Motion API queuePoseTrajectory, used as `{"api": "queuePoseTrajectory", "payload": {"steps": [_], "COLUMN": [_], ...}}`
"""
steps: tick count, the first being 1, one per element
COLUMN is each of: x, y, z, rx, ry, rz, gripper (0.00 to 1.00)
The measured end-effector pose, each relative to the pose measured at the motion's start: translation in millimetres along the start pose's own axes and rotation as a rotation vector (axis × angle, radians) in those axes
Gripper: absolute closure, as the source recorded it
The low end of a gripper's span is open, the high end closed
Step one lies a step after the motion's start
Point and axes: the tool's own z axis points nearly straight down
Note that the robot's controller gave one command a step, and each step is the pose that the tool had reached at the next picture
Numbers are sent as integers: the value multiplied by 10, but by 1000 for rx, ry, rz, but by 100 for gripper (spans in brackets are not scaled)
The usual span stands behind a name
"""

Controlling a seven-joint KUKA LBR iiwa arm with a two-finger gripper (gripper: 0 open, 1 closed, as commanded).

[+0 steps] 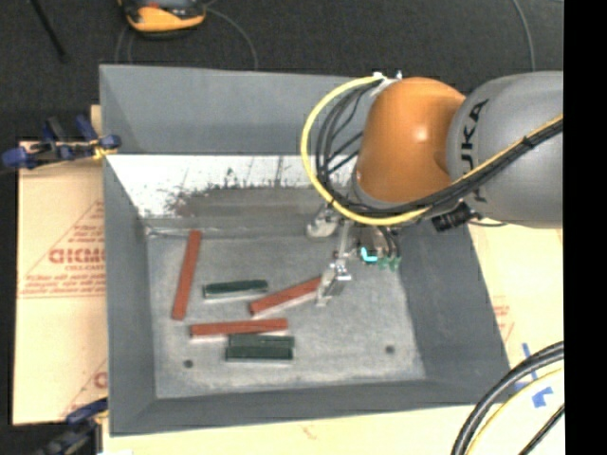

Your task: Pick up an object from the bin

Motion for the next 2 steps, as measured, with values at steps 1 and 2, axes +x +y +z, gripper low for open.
{"api": "queuePoseTrajectory", "payload": {"steps": [1,2], "x": [-17,-125], "y": [0,69], "z": [-40,475], "rx": [0,1], "ry": [-7,-11], "rz": [0,-109], "gripper": [0,0]}}
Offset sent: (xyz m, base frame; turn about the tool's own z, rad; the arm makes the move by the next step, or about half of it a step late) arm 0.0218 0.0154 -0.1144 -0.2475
